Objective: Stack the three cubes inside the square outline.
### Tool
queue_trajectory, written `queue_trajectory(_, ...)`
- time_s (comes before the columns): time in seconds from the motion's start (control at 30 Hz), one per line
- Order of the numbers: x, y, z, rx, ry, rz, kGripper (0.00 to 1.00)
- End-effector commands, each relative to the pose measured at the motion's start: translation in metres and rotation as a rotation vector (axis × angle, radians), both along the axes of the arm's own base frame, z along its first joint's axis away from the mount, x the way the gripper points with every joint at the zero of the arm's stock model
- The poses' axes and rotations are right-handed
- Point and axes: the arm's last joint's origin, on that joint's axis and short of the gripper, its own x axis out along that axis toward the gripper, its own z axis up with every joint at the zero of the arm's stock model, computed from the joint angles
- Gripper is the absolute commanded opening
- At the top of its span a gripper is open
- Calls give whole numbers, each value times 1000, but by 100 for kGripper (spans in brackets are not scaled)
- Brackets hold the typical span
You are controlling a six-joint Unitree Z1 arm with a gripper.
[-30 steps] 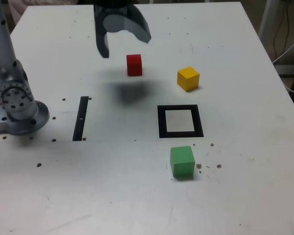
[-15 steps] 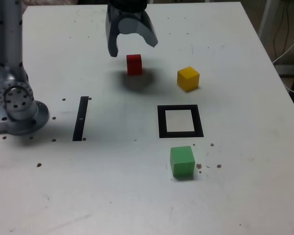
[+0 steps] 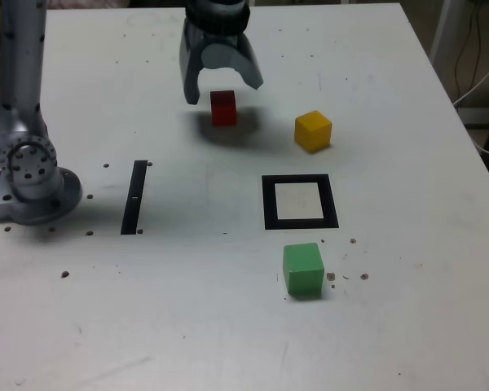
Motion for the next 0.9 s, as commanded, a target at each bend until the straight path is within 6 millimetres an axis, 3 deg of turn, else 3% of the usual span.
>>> queue_trajectory(0.0,-1,5,-4,-6,4,1,97)
queue_trajectory(0.23,-2,13,-13,-36,13,-2,92)
queue_trajectory(0.7,3,8,-38,-83,20,-41,81)
queue_trajectory(0.87,4,7,-38,-79,17,-45,76)
